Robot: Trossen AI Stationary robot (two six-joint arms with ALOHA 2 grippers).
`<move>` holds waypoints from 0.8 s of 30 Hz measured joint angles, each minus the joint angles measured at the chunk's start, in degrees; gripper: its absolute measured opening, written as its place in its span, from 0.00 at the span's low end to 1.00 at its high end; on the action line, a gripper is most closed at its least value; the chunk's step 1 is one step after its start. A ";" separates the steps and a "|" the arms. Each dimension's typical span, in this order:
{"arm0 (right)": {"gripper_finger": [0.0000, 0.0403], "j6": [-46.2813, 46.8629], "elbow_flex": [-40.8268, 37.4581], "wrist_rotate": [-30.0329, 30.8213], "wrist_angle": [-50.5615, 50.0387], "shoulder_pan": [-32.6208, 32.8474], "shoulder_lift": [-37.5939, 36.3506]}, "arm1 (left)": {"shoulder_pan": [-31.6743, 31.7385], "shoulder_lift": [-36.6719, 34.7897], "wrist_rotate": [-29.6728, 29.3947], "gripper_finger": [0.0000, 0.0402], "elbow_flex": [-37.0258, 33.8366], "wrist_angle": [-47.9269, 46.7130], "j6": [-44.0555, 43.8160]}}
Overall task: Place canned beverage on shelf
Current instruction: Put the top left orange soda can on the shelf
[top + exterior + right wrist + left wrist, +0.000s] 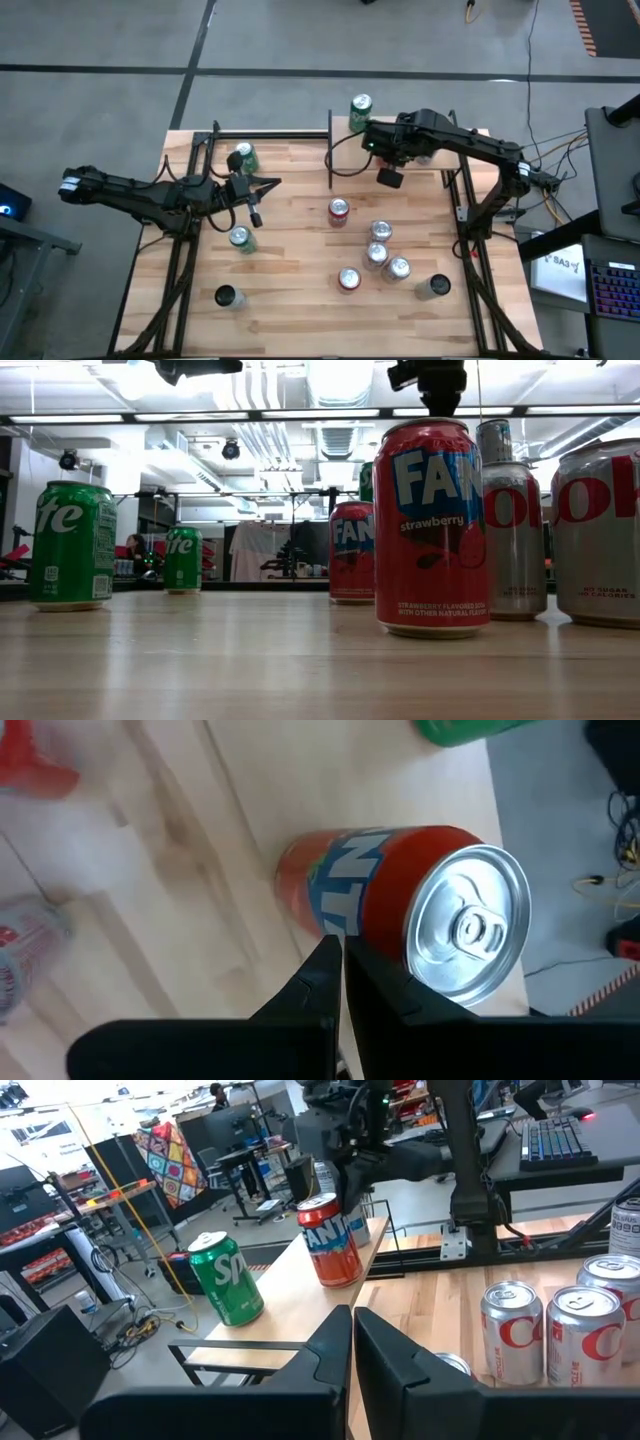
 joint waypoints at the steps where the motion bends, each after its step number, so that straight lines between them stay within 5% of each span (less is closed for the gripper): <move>1: 0.02 0.00 -0.02 0.00 0.04 -0.13 0.00 | 0.00 0.02 0.02 0.00 0.00 0.00 0.00; 10: 0.02 2.69 0.14 5.38 0.35 -1.43 0.39 | 0.00 0.02 0.00 0.00 0.00 -0.02 0.00; 24: 0.02 4.62 1.46 5.58 0.45 -3.25 0.37 | 0.00 0.02 0.01 0.00 0.00 -0.02 0.00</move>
